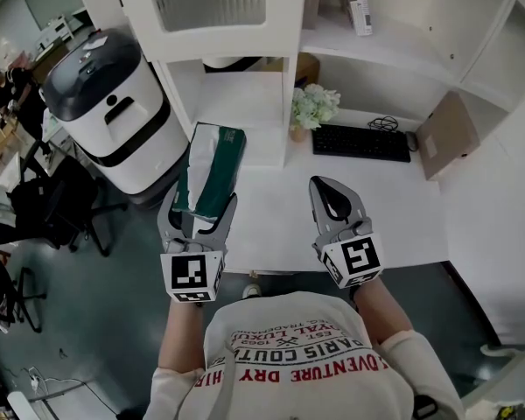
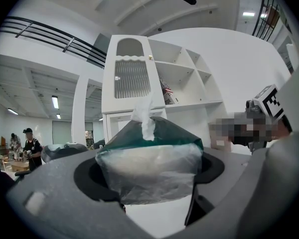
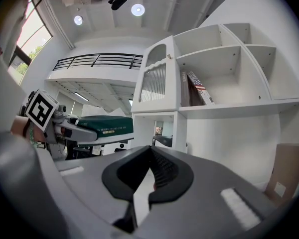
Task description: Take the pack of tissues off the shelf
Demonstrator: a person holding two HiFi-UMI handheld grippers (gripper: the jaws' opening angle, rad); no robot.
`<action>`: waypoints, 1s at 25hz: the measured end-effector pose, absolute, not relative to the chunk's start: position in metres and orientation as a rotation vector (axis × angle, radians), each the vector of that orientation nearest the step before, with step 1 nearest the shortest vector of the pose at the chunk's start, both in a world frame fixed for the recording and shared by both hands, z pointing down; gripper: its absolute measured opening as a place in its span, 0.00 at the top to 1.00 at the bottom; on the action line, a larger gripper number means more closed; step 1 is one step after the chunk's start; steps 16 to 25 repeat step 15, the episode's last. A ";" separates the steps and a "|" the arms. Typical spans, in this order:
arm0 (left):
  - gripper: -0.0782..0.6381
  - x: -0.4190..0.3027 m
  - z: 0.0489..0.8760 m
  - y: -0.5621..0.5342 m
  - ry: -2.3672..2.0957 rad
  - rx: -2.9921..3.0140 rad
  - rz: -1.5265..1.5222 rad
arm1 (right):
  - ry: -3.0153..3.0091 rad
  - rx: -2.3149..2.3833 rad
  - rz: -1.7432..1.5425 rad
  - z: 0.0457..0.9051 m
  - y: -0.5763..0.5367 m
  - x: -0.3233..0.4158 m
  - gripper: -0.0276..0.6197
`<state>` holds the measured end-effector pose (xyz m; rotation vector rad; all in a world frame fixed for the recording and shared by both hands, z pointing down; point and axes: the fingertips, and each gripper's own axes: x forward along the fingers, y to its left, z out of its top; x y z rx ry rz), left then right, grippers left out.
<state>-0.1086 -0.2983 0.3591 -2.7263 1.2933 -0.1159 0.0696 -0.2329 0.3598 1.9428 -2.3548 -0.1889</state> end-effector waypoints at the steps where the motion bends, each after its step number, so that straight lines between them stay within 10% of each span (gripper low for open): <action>1: 0.31 -0.109 0.359 -0.299 1.295 -2.727 -0.118 | -2.357 1.941 -0.189 0.360 -0.234 0.069 0.96; 25: 0.31 -0.103 0.360 -0.313 1.283 -2.738 -0.140 | -2.386 1.936 -0.145 0.361 -0.252 0.070 0.96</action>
